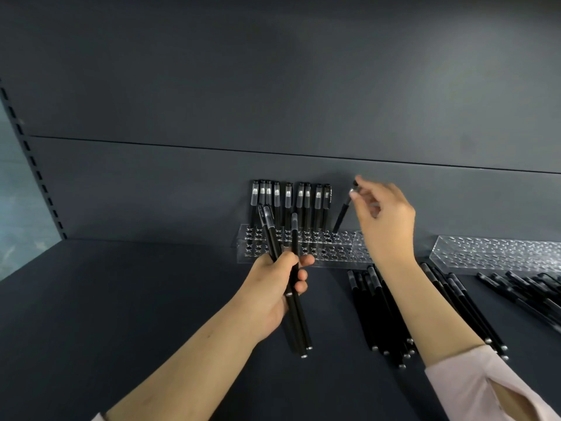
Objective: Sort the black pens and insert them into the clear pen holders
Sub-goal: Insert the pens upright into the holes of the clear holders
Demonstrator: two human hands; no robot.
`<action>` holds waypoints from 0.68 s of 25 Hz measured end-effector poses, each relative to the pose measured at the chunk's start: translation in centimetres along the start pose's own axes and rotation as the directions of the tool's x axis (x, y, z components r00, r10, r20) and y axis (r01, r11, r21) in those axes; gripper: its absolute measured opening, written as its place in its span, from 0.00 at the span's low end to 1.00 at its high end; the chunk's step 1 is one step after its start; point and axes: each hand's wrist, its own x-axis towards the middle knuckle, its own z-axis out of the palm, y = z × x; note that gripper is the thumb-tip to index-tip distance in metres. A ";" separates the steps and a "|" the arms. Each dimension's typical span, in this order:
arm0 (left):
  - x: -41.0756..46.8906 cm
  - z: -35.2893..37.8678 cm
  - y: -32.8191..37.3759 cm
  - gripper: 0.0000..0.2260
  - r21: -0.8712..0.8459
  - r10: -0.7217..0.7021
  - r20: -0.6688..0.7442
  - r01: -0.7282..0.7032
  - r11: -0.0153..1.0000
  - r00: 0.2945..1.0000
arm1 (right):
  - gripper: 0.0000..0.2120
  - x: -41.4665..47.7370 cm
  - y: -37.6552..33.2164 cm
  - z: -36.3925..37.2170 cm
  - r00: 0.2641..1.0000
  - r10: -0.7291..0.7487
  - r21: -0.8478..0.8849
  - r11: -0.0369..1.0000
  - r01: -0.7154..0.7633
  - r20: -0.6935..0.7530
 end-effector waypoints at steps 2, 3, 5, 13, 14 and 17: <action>0.0 0.0 0.0 0.06 0.009 0.010 0.008 -0.010 1.000 1.000 | 0.19 -0.3 0.7 0.4 0.988 -0.052 -0.170 0.982 0.077 0.148; 0.0 0.0 0.0 0.07 0.014 0.023 0.019 -0.023 1.000 1.000 | 0.19 -0.5 1.0 0.6 0.977 -0.026 -0.244 0.967 0.079 0.211; 0.0 -0.2 -0.1 0.08 0.021 0.053 0.052 -0.054 0.998 0.997 | 0.17 -1.0 1.5 0.9 0.956 0.048 -0.313 0.948 0.047 0.290; -0.3 -0.7 0.2 0.12 -0.054 0.139 0.139 -0.133 0.990 0.980 | 0.10 -0.8 -1.1 -0.1 0.960 0.185 -0.035 0.983 -0.181 0.212; -0.5 -0.7 0.3 0.12 -0.068 0.138 0.145 -0.129 0.989 0.980 | 0.09 -0.9 -1.9 -0.2 0.922 0.243 0.076 0.958 -0.277 0.302; -1.1 -0.4 0.5 0.11 -0.035 0.077 0.170 -0.072 0.997 0.982 | 0.09 -1.5 -3.7 -0.4 0.775 0.333 0.336 0.758 -0.559 0.537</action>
